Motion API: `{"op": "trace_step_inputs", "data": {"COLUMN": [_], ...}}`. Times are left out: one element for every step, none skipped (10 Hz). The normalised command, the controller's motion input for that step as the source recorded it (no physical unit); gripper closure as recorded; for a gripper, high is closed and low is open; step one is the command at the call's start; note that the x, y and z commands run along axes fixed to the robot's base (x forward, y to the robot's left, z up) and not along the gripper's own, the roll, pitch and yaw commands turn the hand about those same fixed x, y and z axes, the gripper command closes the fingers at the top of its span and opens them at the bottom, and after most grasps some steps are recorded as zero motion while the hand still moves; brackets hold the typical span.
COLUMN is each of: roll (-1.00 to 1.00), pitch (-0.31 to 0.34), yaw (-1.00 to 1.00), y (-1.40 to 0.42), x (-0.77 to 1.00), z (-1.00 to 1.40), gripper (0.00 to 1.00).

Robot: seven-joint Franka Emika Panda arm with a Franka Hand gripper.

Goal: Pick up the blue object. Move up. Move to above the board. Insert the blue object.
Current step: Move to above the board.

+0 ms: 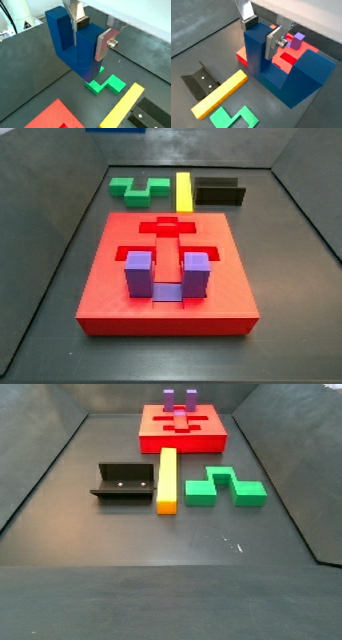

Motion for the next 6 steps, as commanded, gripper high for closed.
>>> {"op": "trace_step_inputs", "data": {"roll": [-0.04, -0.11, -0.07, 0.01, 0.0, 0.03], "pitch": [0.051, 0.114, 0.127, 0.202, 0.212, 0.213], "yaw": [0.0, -0.12, -0.11, -0.05, -0.03, -0.01], "y": [0.0, -1.4, -1.4, -1.4, -1.4, -0.72], "x": [0.02, 0.51, 0.51, 0.6, 0.66, 0.37], "z": [0.2, 0.41, 0.38, 0.35, 0.36, 0.2], "gripper": [1.0, 1.0, 1.0, 1.0, 1.0, 1.0]}}
